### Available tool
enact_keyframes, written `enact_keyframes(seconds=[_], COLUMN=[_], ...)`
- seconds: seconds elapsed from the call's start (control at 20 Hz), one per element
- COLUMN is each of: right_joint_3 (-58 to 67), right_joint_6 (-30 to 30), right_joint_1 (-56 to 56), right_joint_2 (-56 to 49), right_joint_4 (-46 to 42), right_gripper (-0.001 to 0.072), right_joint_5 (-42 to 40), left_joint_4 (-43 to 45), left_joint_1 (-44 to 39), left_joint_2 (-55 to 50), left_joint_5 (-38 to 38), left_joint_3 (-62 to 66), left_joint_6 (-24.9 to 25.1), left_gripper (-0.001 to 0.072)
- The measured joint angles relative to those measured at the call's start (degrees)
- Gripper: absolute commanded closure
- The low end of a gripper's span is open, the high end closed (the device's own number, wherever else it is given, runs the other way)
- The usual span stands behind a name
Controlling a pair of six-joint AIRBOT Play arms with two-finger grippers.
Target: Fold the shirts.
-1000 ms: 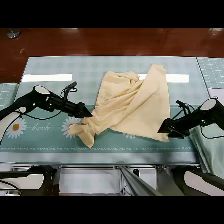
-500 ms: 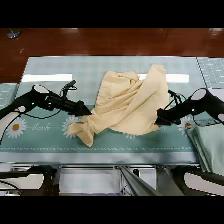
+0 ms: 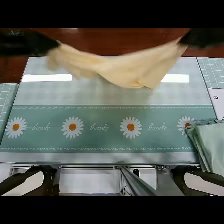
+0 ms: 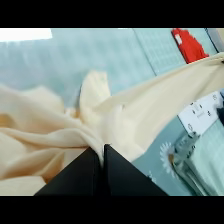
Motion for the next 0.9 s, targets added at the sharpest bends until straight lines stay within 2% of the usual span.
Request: enact_keyframes(seconds=[0.15, 0.35, 0.55, 0.9], right_joint_3=[9.6, 14.0, 15.1, 12.8], right_joint_6=[0.2, -1.1, -2.0, -2.4], right_joint_1=[0.0, 0.0, 0.0, 0.0], right_joint_2=[5.7, 16.2, 24.7, 31.7], right_joint_4=[-0.5, -2.7, -4.2, -4.7], right_gripper=[0.0691, 0.0691, 0.0691, 0.0691], right_joint_5=[-0.9, -1.6, -1.0, 3.2], left_joint_4=[7.8, 20.4, 26.1, 28.6], left_joint_1=[0.9, 1.3, 1.4, 1.4], left_joint_2=[5.5, 13.4, 21.4, 28.7], left_joint_5=[0.5, -0.6, -4.8, -14.4], left_joint_3=[13.2, 25.2, 29.0, 28.9], left_joint_6=[-6.1, -13.3, -16.2, -19.6], left_gripper=[0.068, 0.068, 0.068, 0.068])
